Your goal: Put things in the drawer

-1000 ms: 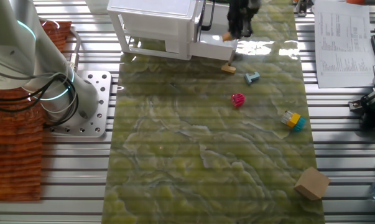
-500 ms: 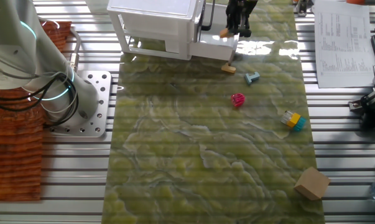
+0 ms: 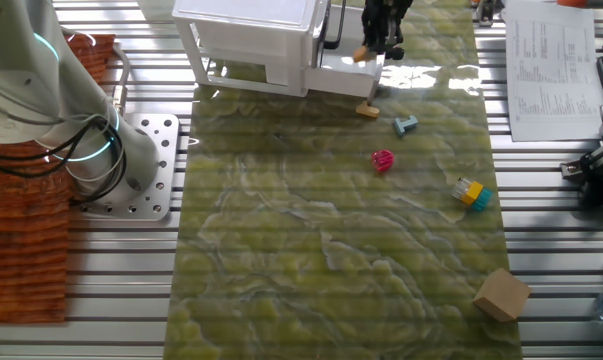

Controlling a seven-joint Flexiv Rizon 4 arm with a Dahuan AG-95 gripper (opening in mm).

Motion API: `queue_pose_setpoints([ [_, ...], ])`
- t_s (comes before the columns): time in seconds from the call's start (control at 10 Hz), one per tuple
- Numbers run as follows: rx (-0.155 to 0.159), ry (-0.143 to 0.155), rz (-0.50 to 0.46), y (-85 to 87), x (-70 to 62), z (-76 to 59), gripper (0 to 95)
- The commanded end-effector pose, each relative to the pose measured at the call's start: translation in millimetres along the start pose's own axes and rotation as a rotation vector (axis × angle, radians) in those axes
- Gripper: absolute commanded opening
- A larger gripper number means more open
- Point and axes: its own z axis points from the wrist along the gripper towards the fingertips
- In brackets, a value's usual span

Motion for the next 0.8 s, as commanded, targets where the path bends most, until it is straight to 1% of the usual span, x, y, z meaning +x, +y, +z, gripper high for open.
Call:
queue_pose_setpoints([
  [0.1, -0.013, -0.010, 0.061, 35.0, 4.5, 8.3, 0.0],
  [0.4, -0.013, -0.021, 0.082, 50.2, 7.8, 12.8, 0.0],
  [0.6, -0.014, -0.023, 0.081, 52.2, 8.2, 13.6, 0.0],
  [0.8, -0.014, -0.021, 0.079, 53.5, 8.0, 18.9, 0.0],
])
